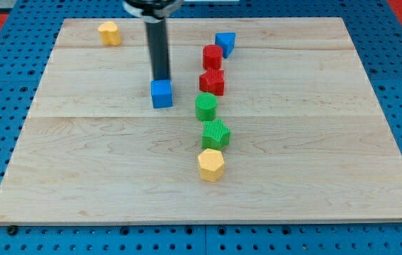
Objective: Push the blue cube into the green circle
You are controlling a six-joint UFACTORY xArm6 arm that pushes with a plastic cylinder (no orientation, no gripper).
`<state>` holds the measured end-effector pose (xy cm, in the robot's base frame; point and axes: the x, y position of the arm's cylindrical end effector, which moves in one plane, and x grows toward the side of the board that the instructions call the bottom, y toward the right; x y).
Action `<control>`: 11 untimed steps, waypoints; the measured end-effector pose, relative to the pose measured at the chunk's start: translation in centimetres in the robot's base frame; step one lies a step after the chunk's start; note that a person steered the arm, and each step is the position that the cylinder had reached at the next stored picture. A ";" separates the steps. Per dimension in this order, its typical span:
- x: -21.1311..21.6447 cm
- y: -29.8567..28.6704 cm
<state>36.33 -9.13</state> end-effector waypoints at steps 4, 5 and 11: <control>0.8 -1.8; -0.1 1.6; 6.5 -1.0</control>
